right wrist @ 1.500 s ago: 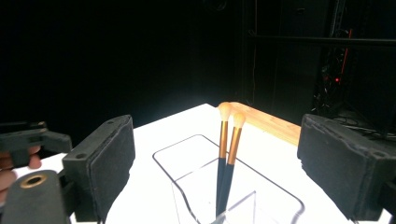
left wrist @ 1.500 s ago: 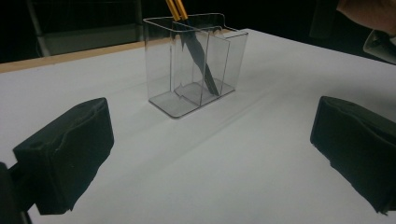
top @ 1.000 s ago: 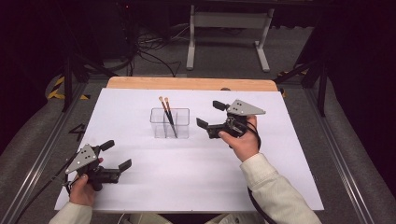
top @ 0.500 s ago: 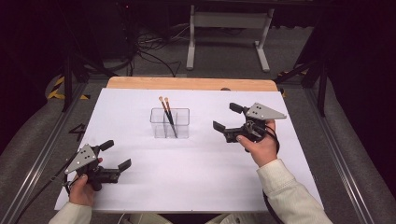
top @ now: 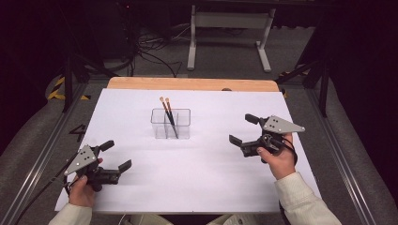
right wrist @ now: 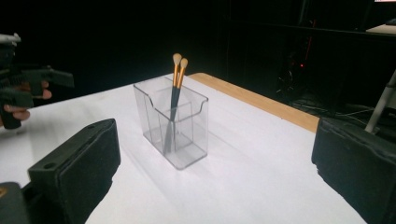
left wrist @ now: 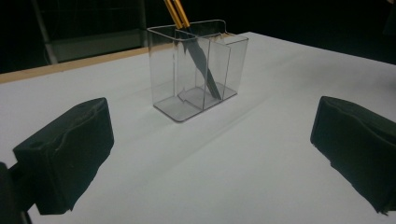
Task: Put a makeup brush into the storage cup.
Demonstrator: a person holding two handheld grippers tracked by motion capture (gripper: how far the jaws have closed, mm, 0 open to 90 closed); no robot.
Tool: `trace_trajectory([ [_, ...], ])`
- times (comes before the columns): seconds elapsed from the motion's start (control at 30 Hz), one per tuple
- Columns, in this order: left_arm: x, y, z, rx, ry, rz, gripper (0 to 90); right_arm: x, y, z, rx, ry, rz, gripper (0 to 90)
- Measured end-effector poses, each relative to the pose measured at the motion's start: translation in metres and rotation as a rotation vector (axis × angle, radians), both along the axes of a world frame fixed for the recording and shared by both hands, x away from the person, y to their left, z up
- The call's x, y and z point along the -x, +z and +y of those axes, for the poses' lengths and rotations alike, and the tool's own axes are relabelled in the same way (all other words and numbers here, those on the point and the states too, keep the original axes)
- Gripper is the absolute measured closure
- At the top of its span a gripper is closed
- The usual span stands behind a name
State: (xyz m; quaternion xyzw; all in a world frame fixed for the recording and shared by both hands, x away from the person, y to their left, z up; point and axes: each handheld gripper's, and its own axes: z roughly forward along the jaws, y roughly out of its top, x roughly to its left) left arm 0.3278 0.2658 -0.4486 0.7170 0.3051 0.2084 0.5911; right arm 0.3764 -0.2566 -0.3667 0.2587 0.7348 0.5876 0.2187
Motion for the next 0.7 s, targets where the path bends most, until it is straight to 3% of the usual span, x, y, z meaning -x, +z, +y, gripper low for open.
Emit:
trace_trajectory([
  [0.27,0.001,0.001,0.000,-0.001,-0.009,-0.007,0.0,0.009,-0.013,-0.014,0.018,-0.014,0.006,1.8],
  [0.7,0.002,0.004,0.001,0.007,-0.012,-0.018,0.0,0.019,-0.035,-0.022,-0.016,-0.020,0.006,1.7],
])
